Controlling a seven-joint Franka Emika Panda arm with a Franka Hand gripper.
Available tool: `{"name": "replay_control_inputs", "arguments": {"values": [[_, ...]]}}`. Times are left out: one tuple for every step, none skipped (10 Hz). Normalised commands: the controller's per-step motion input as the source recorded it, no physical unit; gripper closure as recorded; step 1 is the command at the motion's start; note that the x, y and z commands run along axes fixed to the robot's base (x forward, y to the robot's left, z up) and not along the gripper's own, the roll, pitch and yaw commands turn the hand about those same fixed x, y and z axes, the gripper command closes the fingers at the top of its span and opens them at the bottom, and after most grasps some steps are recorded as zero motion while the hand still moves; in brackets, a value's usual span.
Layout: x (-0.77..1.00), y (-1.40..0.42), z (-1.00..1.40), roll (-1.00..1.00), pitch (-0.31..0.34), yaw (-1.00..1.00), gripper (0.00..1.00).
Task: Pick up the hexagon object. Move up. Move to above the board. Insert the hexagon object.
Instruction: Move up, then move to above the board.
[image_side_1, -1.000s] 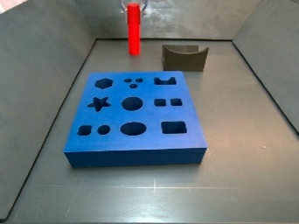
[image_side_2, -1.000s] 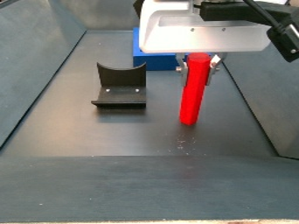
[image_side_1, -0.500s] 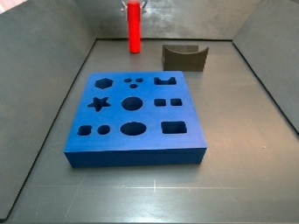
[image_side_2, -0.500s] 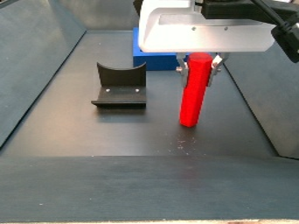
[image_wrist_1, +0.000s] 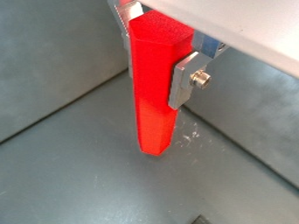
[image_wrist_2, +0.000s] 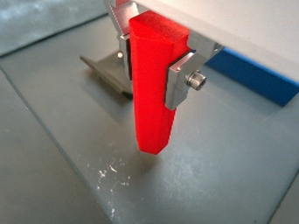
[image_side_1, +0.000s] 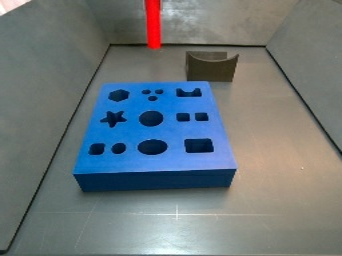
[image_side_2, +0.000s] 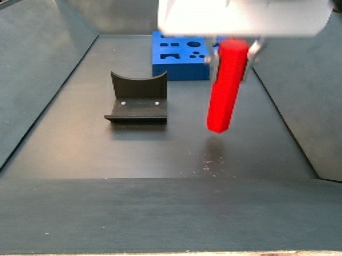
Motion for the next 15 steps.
{"name": "replay_control_inputs", "arguments": {"values": [[0.00, 0.01, 0.23, 0.01, 0.056, -0.01, 1.00], [0.44, 0.12, 1.00, 0.18, 0.183, 0.11, 1.00], [0.45, 0.12, 1.00, 0.18, 0.206, 0.10, 1.00], [0.41, 0.11, 1.00, 0.16, 0.239, 0.09, 1.00], [0.39, 0.10, 1.00, 0.14, 0.212, 0.08, 1.00], [0.36, 0.09, 1.00, 0.11, 0.161, 0.05, 1.00], [0.33, 0.08, 1.00, 0.09, 0.135, 0.04, 1.00], [0.30, 0.07, 1.00, 0.07, 0.125, 0.03, 1.00], [0.26, 0.06, 1.00, 0.07, 0.119, 0.03, 1.00], [0.17, 0.03, 0.83, 0.07, 0.113, 0.03, 1.00], [0.11, 0.01, 0.67, 0.07, 0.107, 0.03, 1.00], [0.06, 0.00, 0.51, 0.07, 0.099, 0.02, 1.00], [0.04, 0.00, 0.36, 0.07, 0.093, 0.02, 1.00], [-0.06, -1.00, 0.10, -0.07, 0.174, -0.38, 1.00], [-0.06, -1.00, 0.08, -0.06, 0.158, -0.36, 1.00]]}}
